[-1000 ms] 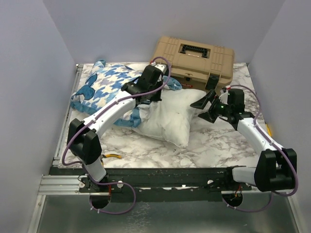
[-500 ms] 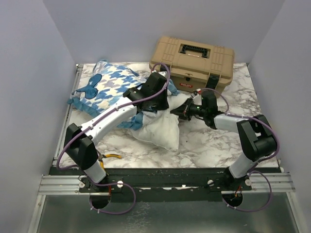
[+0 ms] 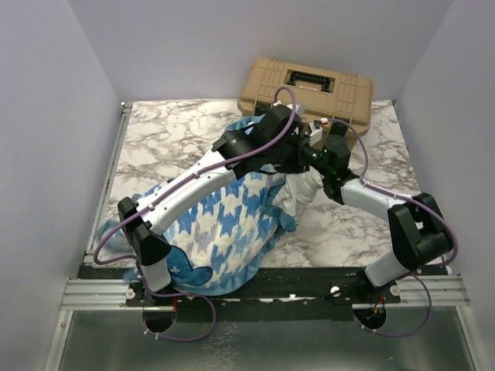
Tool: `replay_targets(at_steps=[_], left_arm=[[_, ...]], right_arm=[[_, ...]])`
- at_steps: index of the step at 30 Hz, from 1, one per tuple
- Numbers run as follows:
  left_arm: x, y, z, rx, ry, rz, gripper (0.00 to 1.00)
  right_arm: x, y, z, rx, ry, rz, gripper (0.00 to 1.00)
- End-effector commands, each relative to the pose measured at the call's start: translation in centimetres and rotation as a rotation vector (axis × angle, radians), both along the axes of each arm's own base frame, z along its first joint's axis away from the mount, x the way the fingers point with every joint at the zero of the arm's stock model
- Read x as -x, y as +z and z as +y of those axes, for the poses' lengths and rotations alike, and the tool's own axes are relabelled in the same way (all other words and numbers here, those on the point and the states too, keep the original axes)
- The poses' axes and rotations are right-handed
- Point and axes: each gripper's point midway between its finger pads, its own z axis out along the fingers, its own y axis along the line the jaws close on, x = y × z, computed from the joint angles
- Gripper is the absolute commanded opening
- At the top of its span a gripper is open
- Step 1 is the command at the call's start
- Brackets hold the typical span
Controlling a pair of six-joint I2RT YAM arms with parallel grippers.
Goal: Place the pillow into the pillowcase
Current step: Stuff the pillow into the pillowcase.
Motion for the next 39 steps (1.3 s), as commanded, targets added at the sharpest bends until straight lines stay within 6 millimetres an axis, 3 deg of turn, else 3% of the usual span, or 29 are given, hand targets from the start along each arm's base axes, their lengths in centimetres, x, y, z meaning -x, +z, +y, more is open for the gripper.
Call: replay_targets(at_steps=[1,7,11,15,19,24,27,32,37,39], left_arm=[[1.4,11.1,-5.1,0.342,-0.113,-0.160,0.00],[-5.2,15.4,-0.2,0.393,0.111,-0.275,0.00],[-6.7,20.4,0.5,0.496,0.137,-0.374,0.00],[-6.3,24.8,-1.8,0.681,0.059,-0.371,0.00],[-4.3,28.9,-4.4,0.954,-0.082,-0.301,0.00],[-1.1,33.5,-5.5,1.210,-0.133,-0.274,0.00],[-0.5,34.4,-5.5,1.284,-0.148,-0.240,0.00],[-1.5,34.0,-4.5,1.259,-0.108,-0.224,0.00],[-3.2,33.6,-1.6,1.197,-0.090,-0.243,0.00],[-5.1,32.2,0.3,1.125,-0.039,-0.264,0.00]], right_arm=[[1.1,3.8,1.5,-0.062,-0.047,-0.080,0.00],[3.4,5.1,0.7,-0.045,-0.014,-0.079,0.00],[5.4,8.0,0.3,-0.049,0.030,-0.132,0.00],[6.8,11.8,0.0,-0.048,0.056,-0.222,0.00],[7.3,15.3,0.4,-0.050,0.093,-0.330,0.00],[6.9,17.0,1.6,-0.026,0.078,-0.406,0.00],[7.8,17.2,4.0,-0.041,0.141,-0.436,0.00],[10.4,17.0,6.9,-0.087,0.260,-0.460,0.00],[12.3,17.1,6.0,-0.144,0.309,-0.456,0.00],[12.5,17.2,5.0,-0.116,0.285,-0.470,0.00]])
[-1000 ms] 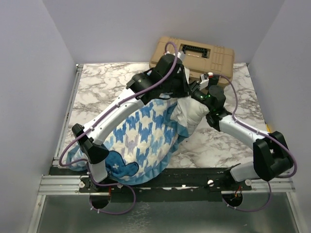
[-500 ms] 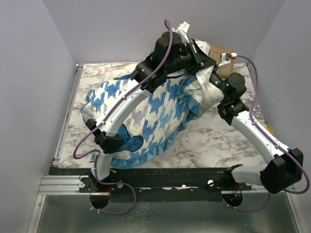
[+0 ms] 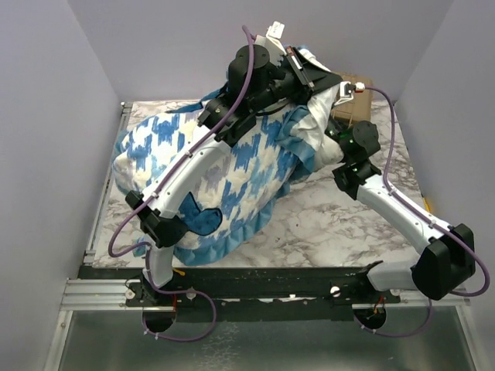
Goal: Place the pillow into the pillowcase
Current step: Stuff the pillow into the pillowcase.
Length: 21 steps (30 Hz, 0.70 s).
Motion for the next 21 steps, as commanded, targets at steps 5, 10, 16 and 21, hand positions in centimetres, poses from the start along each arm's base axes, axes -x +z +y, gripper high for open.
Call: replay_targets(at_steps=[5,10,16,21], left_arm=[[-3.0,3.4,8.4,0.166,0.118,-0.103,0.00],[-2.0,3.8,5.1,0.194,-0.039,-0.108,0.00],[3.2,8.5,1.3,0.385,-0.299,-0.192,0.00],[3.7,8.4,0.4,0.446,-0.344,-0.174,0.00]], right_arm=[[10.4,-3.4,3.6,0.257,0.327,-0.030,0.00],[10.8,-2.6,4.6,0.154,0.418,-0.060,0.00],[10.1,-2.3,6.2,0.046,0.506,-0.063,0.00],[10.0,-5.1,8.7,0.040,0.595,0.015,0.00]])
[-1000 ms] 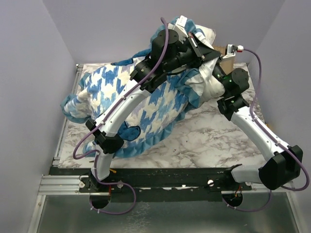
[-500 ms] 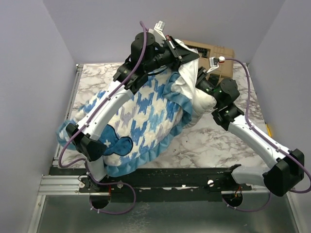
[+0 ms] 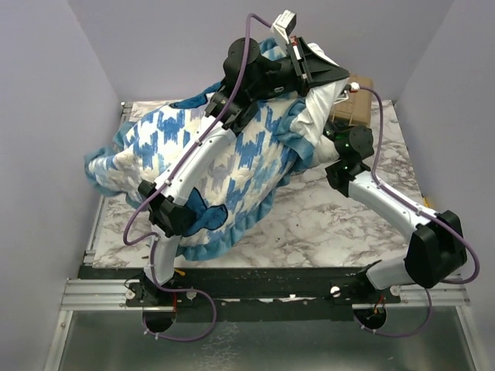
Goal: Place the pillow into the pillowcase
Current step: Stuff the pillow into the pillowcase.
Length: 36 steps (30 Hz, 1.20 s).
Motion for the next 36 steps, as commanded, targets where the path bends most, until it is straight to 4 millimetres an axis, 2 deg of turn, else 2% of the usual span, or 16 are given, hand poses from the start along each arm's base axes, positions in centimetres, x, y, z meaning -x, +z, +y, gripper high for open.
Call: replay_targets(at_steps=[1,5,11,14,17,19,22,25,26,28,31,34,35,36], left_arm=[[2.7,7.4,0.3,0.341,-0.015,-0.087,0.00],[2.6,6.9,0.1,0.341,-0.024,-0.075,0.00],[2.3,5.9,-0.6,0.348,-0.072,-0.052,0.00],[2.4,6.0,-0.6,0.368,-0.092,-0.045,0.00],[2.5,6.1,-0.6,0.372,-0.102,-0.048,0.00],[2.4,5.9,-0.6,0.366,-0.100,-0.049,0.00],[2.0,5.2,-0.7,0.348,-0.091,-0.044,0.00],[1.3,4.6,-0.7,0.332,-0.074,-0.036,0.00],[1.2,4.4,-0.7,0.328,-0.073,-0.035,0.00],[1.0,4.2,-0.7,0.322,-0.082,-0.035,0.00],[0.8,3.9,-0.4,0.307,-0.098,-0.044,0.00],[0.8,3.7,0.0,0.289,-0.109,-0.059,0.00],[0.7,3.5,0.2,0.281,-0.112,-0.065,0.00],[0.7,3.4,0.4,0.274,-0.114,-0.074,0.00]], right_arm=[[8.8,-5.9,7.4,0.105,0.493,0.079,0.00],[9.4,-8.8,8.9,0.107,0.574,0.159,0.00],[12.4,-8.4,12.0,0.086,0.820,0.091,0.00],[14.0,-9.4,13.3,0.136,0.927,0.091,0.00],[15.3,-11.7,14.3,0.291,0.974,0.090,0.00],[15.9,-14.2,15.1,0.447,0.980,0.111,0.00],[16.7,-17.0,15.7,0.657,0.973,0.021,0.00],[17.2,-19.9,15.5,0.759,1.031,0.098,0.00],[17.4,-20.0,15.5,0.755,1.039,0.102,0.00],[17.3,-18.6,15.1,0.720,1.018,0.067,0.00],[15.2,-15.6,13.3,0.643,0.917,0.062,0.00],[11.6,-13.3,9.4,0.569,0.714,0.112,0.00],[9.7,-12.5,7.5,0.532,0.607,0.143,0.00],[9.1,-12.0,5.9,0.498,0.547,0.181,0.00]])
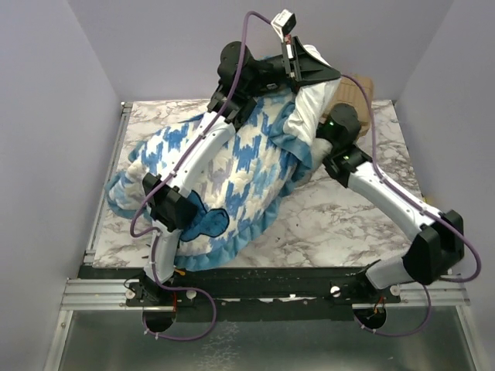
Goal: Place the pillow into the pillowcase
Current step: Stuff the pillow into the pillowcase.
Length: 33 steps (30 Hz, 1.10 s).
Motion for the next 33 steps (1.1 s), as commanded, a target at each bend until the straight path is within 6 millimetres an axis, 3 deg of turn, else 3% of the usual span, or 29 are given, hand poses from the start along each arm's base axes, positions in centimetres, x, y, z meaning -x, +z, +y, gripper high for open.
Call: replay_targets(at_steps=[1,4,9,12,15,17,21,24,27,33], left_arm=[[1.5,2.9,-1.6,0.175,0.026,-0.027,0.00],[1.3,2.9,-0.9,0.168,0.033,-0.056,0.00],[0.8,2.4,-0.4,0.161,0.045,-0.081,0.00],[-0.4,2.3,-0.7,0.176,0.094,-0.079,0.00],[-1.2,2.8,-1.0,0.220,0.134,-0.078,0.03],[-1.4,3.3,-1.3,0.256,0.147,-0.077,0.07],[0.2,4.9,-0.3,0.372,0.102,-0.115,0.08],[1.9,5.5,1.5,0.443,0.039,-0.146,0.00],[3.9,5.3,3.6,0.498,0.005,-0.197,0.00],[3.6,0.2,8.8,0.520,0.151,-0.118,0.00]], right_arm=[[7.4,-5.9,-2.1,0.058,0.223,0.283,0.00],[6.8,-4.4,-4.9,-0.026,0.101,0.271,0.00],[6.8,-1.4,-7.3,-0.082,-0.045,0.195,0.00],[6.0,1.7,-8.5,-0.056,-0.143,0.096,0.00],[4.9,5.9,-10.2,0.015,-0.277,-0.033,0.00],[3.5,7.1,-11.7,0.095,-0.400,-0.060,0.00],[0.5,4.5,-13.3,0.240,-0.522,0.040,0.00],[0.1,1.6,-12.8,0.222,-0.464,0.142,0.00],[0.3,-0.4,-12.5,0.124,-0.408,0.237,0.00],[0.4,-1.9,-13.0,0.010,-0.348,0.280,0.00]])
